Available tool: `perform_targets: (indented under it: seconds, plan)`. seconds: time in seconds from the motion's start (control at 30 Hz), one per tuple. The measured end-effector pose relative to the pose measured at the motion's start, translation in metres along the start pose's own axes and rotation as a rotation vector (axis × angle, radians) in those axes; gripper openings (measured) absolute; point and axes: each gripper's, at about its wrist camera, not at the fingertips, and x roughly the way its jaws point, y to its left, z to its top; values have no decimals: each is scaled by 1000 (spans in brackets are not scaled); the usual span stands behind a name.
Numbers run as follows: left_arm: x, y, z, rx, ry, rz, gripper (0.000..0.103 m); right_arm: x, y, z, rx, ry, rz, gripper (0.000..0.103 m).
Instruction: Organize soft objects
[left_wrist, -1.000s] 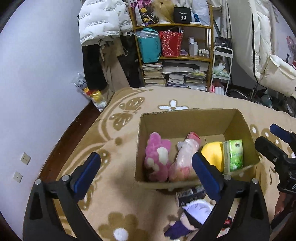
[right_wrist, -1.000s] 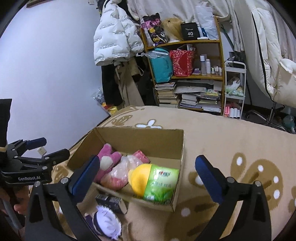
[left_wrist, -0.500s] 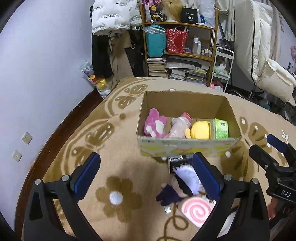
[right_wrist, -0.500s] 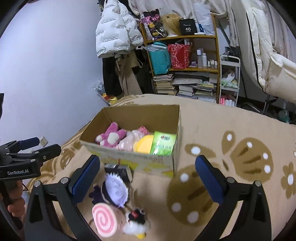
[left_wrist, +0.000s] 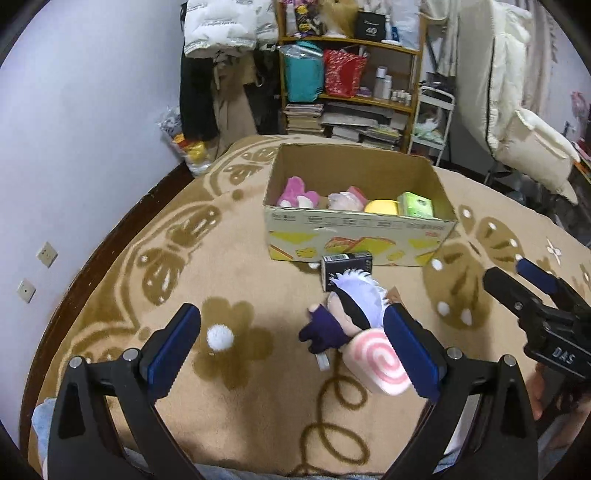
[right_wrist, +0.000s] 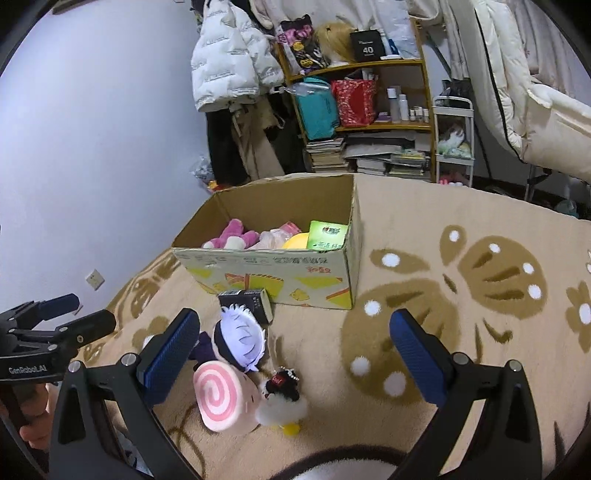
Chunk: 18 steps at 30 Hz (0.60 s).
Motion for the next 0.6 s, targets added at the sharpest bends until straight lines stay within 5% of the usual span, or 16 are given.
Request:
perform_targets:
  seconds: [0.23,0.6]
  plan:
    - [-5,-7,-12,26,-38,13,99,6,-7,-6,7,31,15,103]
    - [29,-31,-28,96,88,20,99,53,-25,-33,140,238,61,98]
